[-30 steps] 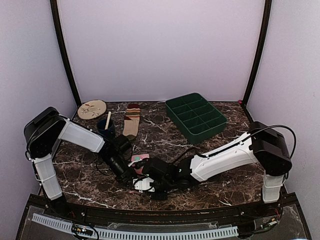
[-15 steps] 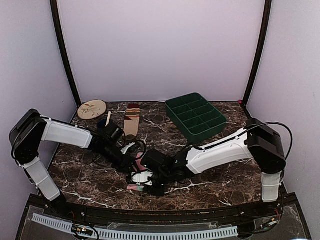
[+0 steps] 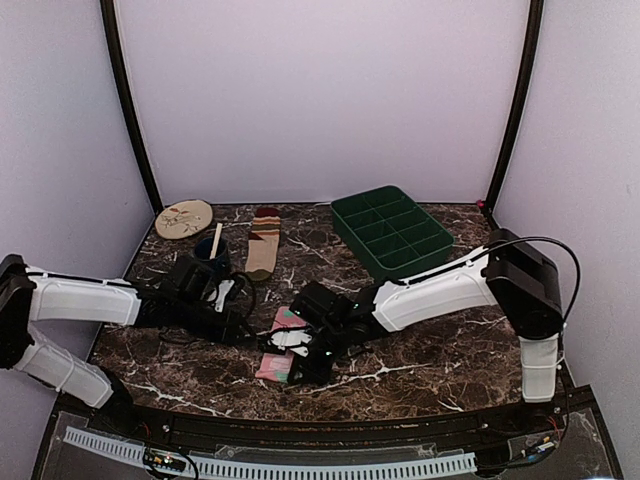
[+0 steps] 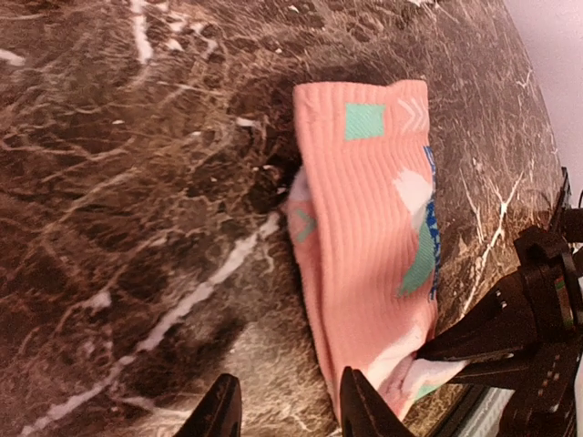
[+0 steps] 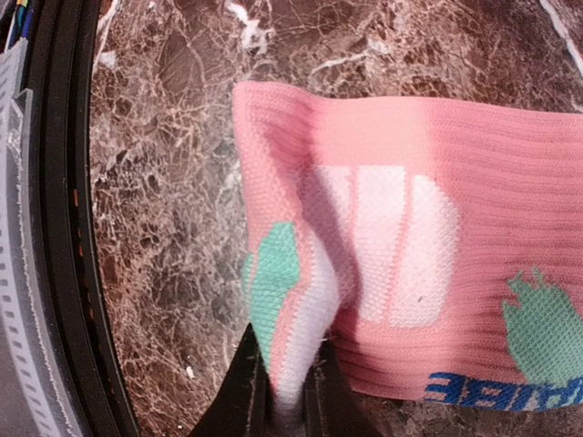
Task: Roll the socks
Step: Roll the sock at the center of the board.
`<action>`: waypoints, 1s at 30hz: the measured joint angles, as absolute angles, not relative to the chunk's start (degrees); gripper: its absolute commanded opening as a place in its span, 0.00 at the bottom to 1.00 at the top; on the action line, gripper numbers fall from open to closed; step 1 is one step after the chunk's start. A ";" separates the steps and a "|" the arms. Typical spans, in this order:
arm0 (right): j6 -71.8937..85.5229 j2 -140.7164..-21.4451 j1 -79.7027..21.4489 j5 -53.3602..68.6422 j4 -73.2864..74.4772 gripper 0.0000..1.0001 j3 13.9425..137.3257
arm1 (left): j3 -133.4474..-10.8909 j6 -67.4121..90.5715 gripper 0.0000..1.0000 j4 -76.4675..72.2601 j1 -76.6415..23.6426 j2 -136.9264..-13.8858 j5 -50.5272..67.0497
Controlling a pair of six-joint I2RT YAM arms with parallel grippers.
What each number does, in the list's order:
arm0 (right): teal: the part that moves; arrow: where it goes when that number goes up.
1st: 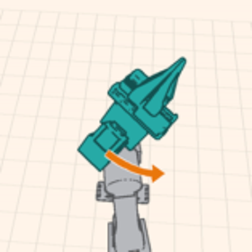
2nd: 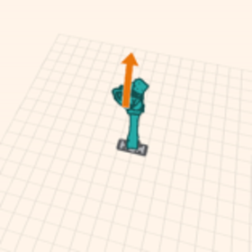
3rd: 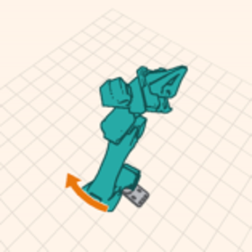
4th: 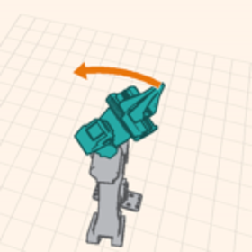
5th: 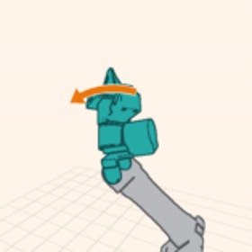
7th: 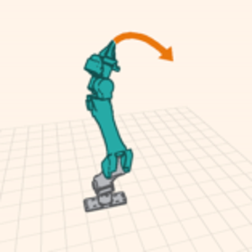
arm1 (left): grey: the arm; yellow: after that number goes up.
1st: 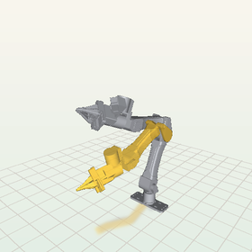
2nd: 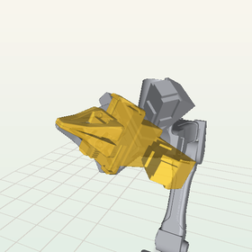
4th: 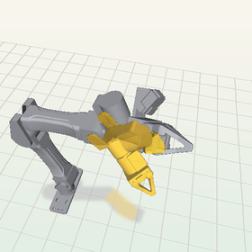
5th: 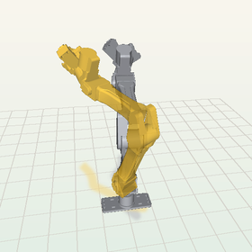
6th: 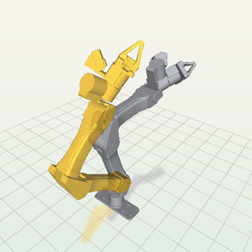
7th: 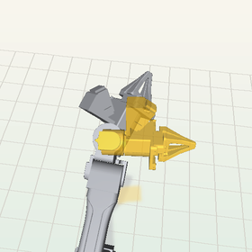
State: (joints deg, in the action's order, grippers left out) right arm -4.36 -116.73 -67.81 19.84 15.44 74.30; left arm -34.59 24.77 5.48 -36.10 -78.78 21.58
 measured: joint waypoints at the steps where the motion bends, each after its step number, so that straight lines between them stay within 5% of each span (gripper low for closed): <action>1: -3.73 -116.97 -67.44 21.04 15.59 0.03 74.50 | -32.49 25.17 0.41 4.19 -36.10 -76.44 20.12; 12: 2.98 -118.91 -63.61 34.83 17.21 0.01 74.81 | -21.76 19.46 0.39 -7.29 -46.63 -57.87 6.50; 30: 11.11 -119.37 -61.95 43.70 15.31 0.01 72.03 | -22.22 -4.16 0.34 -8.58 -65.45 -63.55 6.37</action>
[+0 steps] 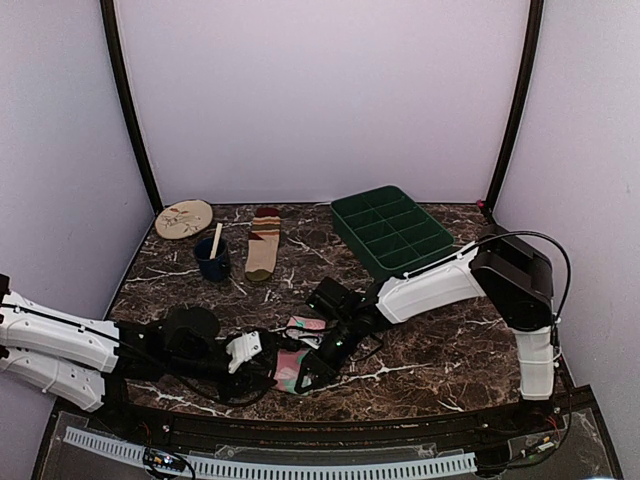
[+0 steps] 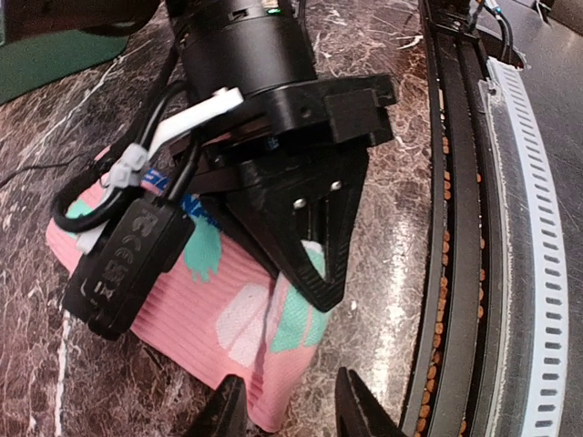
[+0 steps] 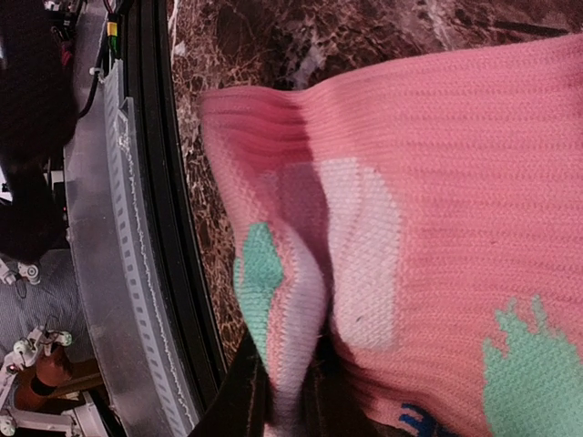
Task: Roll the socks
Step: Roll the sock at the center of the board.
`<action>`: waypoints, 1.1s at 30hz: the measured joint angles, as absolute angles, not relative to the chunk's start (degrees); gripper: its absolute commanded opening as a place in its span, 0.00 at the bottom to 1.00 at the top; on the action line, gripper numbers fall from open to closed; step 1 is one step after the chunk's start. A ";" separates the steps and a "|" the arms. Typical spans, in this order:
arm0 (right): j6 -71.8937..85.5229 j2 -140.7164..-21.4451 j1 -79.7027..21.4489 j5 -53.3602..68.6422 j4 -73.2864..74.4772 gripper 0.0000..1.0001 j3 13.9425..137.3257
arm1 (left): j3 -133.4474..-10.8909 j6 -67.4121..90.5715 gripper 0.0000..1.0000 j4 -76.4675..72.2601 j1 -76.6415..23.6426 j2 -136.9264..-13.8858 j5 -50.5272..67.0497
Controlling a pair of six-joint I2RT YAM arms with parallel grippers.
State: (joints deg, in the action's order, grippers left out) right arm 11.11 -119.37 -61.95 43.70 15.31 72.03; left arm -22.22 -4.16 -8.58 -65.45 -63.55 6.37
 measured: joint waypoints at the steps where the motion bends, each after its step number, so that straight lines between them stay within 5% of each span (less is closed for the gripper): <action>1: 11.29 -119.37 -61.91 43.86 15.16 0.01 71.96 | -22.55 -5.08 0.33 -8.40 -65.87 -63.75 6.48; 9: 12.97 -119.37 -61.71 45.23 13.87 0.01 71.11 | -26.26 -11.92 0.23 -6.17 -70.46 -67.09 6.44; 33: 17.82 -117.60 -59.44 51.27 7.33 0.00 63.79 | -27.97 -22.50 0.25 -7.27 -73.41 -76.36 -1.58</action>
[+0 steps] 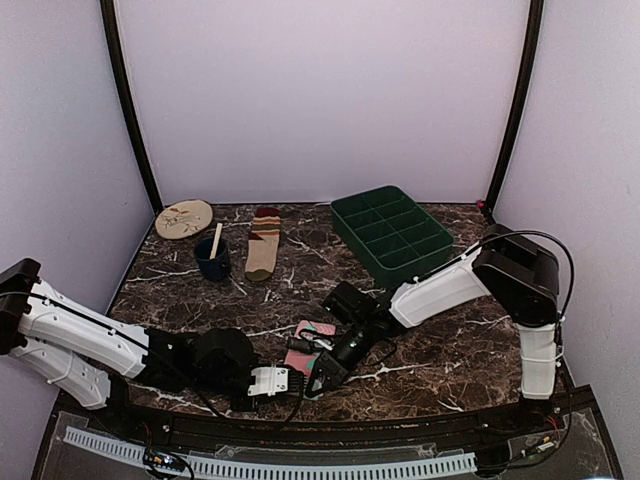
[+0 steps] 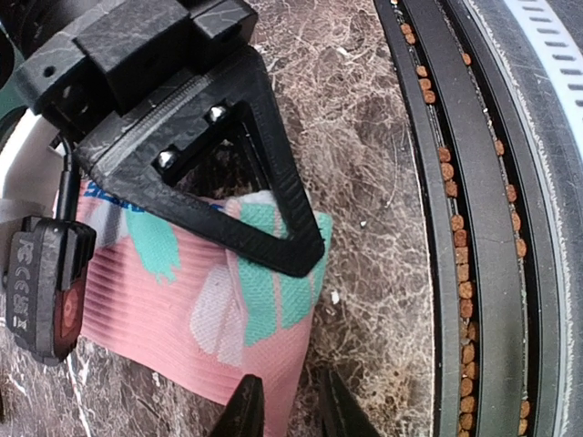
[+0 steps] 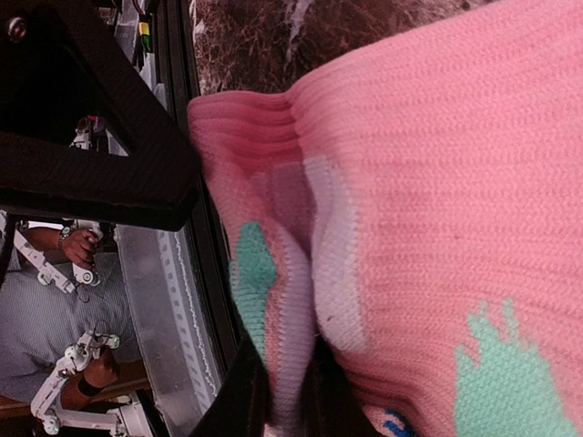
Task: Roll the socks
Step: Roll the sock at the center of the board.
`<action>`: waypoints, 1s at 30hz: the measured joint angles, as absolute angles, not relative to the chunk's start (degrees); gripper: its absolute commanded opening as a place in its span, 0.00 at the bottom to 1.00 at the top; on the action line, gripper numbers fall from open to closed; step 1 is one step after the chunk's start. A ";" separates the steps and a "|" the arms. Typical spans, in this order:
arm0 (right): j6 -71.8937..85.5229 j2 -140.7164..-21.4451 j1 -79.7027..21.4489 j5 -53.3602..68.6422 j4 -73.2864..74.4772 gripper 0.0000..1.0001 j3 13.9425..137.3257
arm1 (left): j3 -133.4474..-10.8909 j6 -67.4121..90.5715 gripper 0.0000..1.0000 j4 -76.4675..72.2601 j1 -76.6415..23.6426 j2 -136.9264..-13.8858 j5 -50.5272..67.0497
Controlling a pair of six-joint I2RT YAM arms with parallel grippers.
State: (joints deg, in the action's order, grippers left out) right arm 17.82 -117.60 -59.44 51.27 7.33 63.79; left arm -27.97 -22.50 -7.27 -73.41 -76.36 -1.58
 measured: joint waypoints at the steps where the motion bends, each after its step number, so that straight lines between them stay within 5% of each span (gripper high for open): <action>1: 17.93 -117.60 -59.44 51.29 7.22 0.00 63.75 | -28.01 -22.79 0.25 -7.42 -73.41 -76.64 -1.61; 30: 19.18 -117.58 -58.78 52.71 6.13 0.00 62.98 | -29.12 -28.36 0.28 -10.13 -73.43 -83.11 -3.66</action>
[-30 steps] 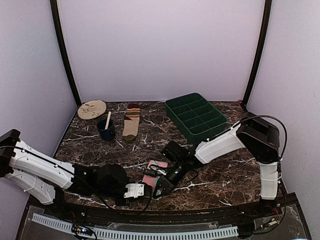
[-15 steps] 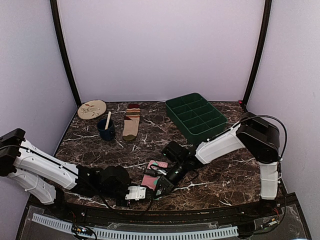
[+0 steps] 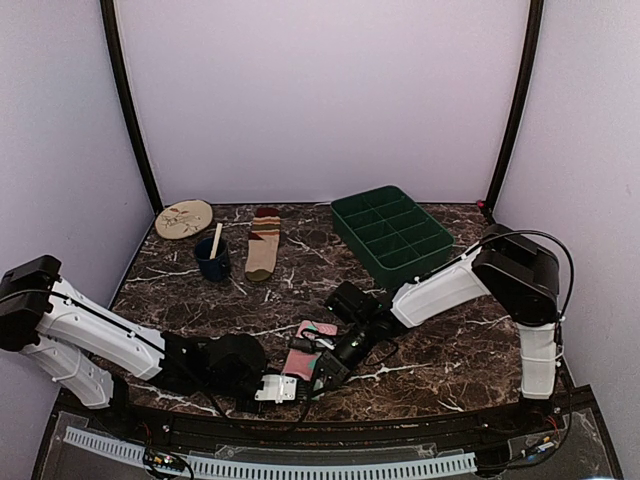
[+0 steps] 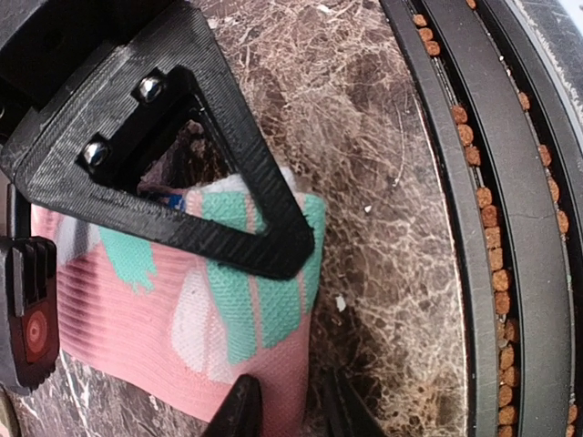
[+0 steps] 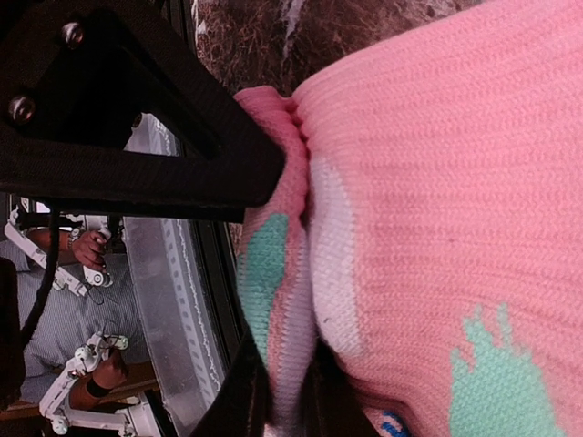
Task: Roll the socks
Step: Roll the sock at the center of the board.
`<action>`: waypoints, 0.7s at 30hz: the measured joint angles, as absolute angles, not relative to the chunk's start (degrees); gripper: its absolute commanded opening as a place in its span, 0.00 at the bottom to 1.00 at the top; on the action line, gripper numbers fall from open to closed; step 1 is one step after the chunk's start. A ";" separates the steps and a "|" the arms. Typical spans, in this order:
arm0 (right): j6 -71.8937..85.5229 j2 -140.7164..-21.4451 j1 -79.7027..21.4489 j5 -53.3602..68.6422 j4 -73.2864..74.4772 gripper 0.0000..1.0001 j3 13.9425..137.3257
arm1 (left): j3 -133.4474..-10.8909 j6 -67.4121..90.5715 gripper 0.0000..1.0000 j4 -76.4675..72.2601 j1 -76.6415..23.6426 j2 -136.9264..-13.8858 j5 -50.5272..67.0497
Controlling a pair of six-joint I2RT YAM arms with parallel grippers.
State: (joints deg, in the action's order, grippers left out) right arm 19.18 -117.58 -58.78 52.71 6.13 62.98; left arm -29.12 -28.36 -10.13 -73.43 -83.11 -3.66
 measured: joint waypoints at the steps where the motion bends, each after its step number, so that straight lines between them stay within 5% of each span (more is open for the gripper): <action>1: 19.18 -117.58 -58.74 52.75 6.20 0.00 62.98 | -29.12 -28.62 0.28 -10.35 -73.43 -83.26 -3.95; 21: 18.72 -117.58 -58.00 53.60 7.14 0.00 62.98 | -30.37 -31.97 0.29 -13.23 -73.30 -86.61 -7.99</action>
